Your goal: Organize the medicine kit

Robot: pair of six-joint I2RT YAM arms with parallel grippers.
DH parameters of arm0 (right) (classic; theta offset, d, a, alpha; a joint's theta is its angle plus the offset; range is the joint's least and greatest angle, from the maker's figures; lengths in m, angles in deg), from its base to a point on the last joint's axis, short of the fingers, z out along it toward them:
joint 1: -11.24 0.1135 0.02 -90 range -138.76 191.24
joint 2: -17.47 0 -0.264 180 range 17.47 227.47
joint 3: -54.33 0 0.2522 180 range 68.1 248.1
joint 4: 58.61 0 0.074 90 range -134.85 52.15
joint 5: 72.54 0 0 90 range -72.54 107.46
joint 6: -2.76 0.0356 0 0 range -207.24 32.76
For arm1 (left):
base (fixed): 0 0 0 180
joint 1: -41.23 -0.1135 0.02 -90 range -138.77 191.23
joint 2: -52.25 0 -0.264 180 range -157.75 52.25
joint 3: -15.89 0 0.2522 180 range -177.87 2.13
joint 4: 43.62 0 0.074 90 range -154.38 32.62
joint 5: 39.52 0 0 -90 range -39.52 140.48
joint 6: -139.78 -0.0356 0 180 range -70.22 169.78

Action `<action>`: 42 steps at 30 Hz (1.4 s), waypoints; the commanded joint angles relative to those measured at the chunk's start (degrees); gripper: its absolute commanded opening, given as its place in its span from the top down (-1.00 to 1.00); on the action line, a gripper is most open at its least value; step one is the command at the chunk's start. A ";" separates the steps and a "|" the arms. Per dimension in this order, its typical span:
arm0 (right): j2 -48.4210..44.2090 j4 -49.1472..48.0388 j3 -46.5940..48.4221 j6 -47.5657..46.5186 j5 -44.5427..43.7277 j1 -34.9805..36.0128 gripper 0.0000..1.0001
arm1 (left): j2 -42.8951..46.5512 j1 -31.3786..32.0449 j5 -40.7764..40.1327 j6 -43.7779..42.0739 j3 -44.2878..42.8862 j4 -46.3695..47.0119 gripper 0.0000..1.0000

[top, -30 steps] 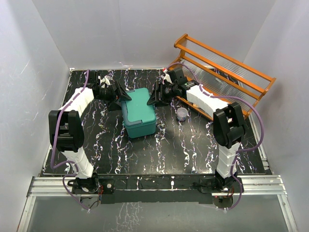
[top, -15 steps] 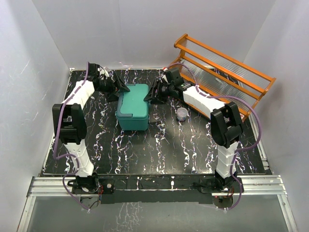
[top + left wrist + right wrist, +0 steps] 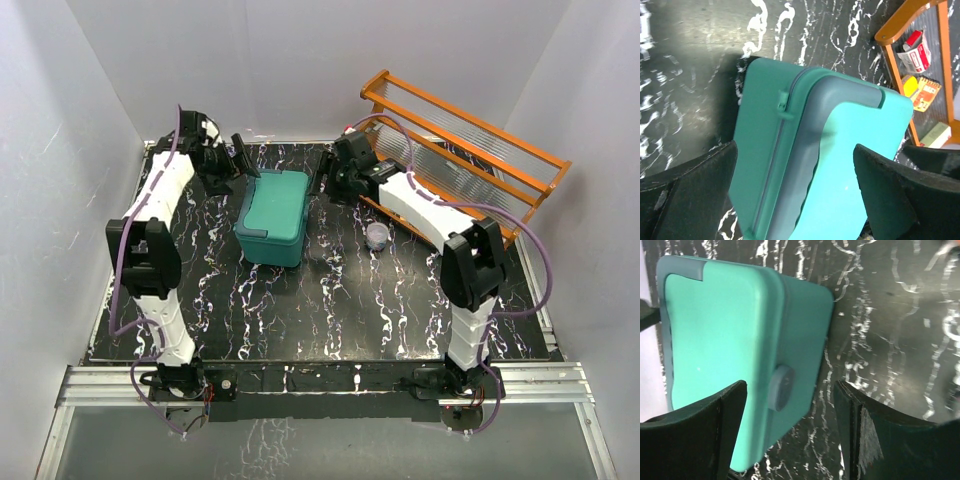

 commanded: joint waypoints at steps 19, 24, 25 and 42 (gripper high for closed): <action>-61.68 5.13 -30.38 -20.72 -26.93 -0.60 -0.76 | 68.24 -0.04 -17.14 -7.31 33.10 0.35 -0.97; -69.13 7.62 -29.22 -22.18 -29.85 -0.64 -0.97 | 72.71 0.06 -17.92 -7.52 29.18 -3.98 -0.97; -70.19 8.21 -29.11 -22.29 -30.20 -0.58 -0.97 | 73.29 0.09 -17.91 -7.47 28.61 -4.21 -0.97; -80.30 9.55 -30.41 -20.91 -35.96 -0.58 -0.97 | 79.02 0.05 -16.90 -9.25 26.91 -3.54 -0.97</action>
